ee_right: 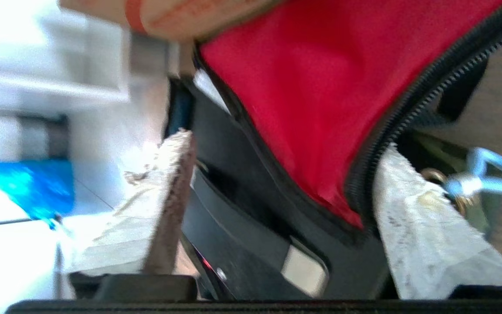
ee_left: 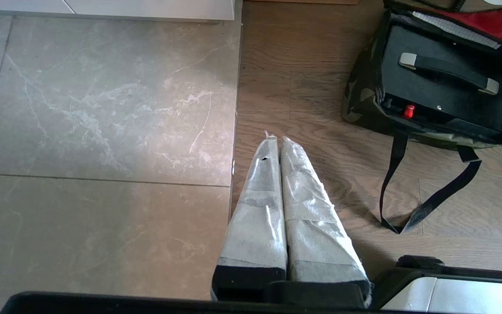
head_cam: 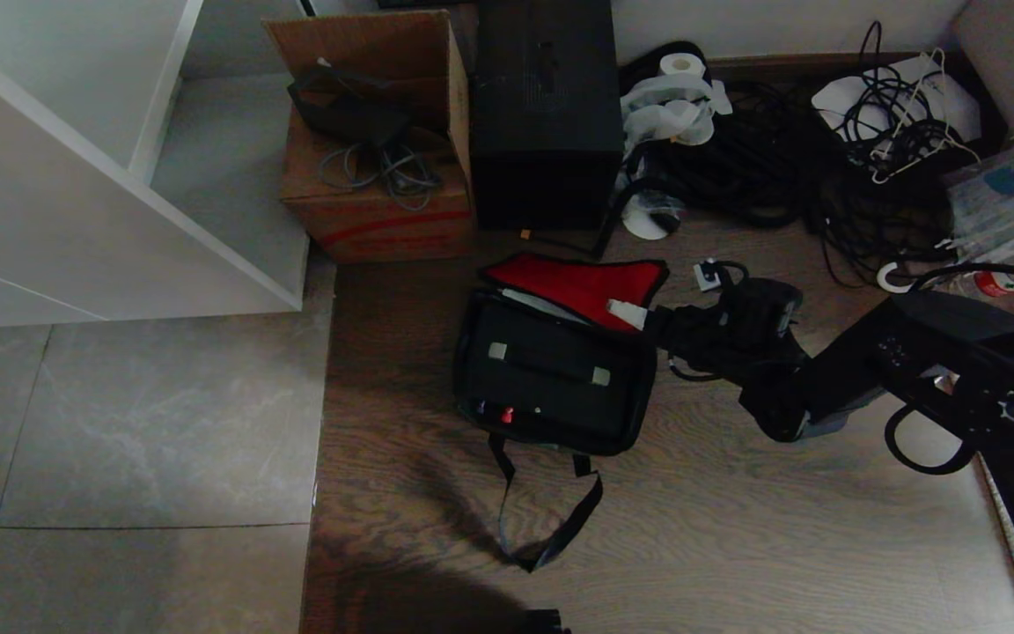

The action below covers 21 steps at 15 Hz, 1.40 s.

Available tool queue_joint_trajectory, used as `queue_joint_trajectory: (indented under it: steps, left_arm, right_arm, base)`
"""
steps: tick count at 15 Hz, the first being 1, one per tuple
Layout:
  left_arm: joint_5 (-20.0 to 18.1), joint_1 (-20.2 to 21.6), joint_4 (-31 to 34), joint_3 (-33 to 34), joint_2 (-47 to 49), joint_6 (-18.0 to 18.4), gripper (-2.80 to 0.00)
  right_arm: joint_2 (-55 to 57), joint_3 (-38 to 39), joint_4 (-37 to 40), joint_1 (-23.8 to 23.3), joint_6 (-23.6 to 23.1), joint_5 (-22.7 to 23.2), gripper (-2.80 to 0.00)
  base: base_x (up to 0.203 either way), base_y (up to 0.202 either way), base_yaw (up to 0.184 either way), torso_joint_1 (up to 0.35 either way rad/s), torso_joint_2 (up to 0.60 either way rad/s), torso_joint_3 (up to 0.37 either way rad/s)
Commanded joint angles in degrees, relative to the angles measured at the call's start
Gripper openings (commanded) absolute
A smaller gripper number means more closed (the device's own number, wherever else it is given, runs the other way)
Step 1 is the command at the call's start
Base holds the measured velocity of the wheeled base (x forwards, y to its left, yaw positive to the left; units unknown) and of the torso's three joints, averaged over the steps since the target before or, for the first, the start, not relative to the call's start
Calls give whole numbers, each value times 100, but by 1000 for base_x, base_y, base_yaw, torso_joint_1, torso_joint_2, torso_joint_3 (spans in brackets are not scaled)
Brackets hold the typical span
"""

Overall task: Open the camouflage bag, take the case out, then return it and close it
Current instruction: Close the top of the storage box

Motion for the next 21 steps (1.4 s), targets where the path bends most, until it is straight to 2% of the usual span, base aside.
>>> queue_joint_trajectory:
  steps: [1,5,6,17,21]
  left_arm:
    - [4,0,-4,53,-2,-9,-280]
    - [4,0,-4,53,-2,-2,-280]
    - [4,0,-4,53,-2,-2,-280]
    - [4,0,-4,53,-2,-2,-280]
    - [4,0,-4,53,-2,-2,-280]
  right_arm:
    - [85,-339,-63,-3,362,-3,0]
    - [-11,-458,-375,-61,642,-19,0]
    - [-5,-433,-590,-61,697,-19,-280]
    - [-6,-365,-649,-62,712,-10,-280]
    - [-194,-87,-622,-84,721,63,-280]
  base:
    - [0,0,0,0,0,0]
    - [0,0,0,0,0,0]
    - [0,0,0,0,0,0]
    - [0,0,0,0,0,0]
    - [0,0,0,0,0,0]
